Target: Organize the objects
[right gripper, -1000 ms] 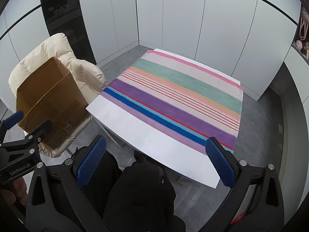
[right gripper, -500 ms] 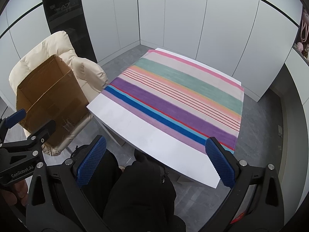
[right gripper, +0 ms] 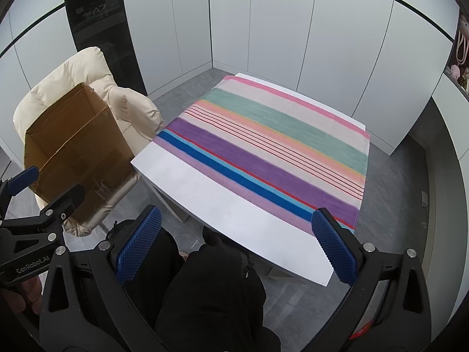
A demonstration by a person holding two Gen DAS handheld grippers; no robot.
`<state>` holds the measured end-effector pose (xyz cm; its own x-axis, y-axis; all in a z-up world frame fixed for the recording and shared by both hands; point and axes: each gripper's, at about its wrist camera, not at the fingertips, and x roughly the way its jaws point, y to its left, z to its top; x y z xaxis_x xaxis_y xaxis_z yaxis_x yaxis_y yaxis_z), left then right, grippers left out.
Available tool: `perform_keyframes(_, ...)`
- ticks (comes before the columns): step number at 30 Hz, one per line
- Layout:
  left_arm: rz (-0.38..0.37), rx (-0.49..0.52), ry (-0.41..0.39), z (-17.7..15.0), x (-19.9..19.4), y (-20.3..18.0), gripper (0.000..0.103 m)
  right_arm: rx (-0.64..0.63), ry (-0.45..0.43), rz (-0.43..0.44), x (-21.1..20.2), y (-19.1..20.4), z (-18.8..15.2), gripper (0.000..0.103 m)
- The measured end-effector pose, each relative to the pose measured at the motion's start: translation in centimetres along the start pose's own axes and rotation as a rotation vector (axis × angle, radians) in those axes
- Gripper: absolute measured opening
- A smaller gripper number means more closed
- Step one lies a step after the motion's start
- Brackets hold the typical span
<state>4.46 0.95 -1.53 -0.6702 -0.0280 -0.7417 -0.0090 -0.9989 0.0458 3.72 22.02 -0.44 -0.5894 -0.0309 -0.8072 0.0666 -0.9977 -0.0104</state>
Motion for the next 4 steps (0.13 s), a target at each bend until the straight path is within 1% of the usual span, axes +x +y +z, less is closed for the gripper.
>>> perform_keyframes(4, 0.002, 0.000, -0.001, 0.00, 0.04, 0.03, 0.103, -0.002, -0.001, -0.002, 0.04, 0.04, 0.03, 0.103)
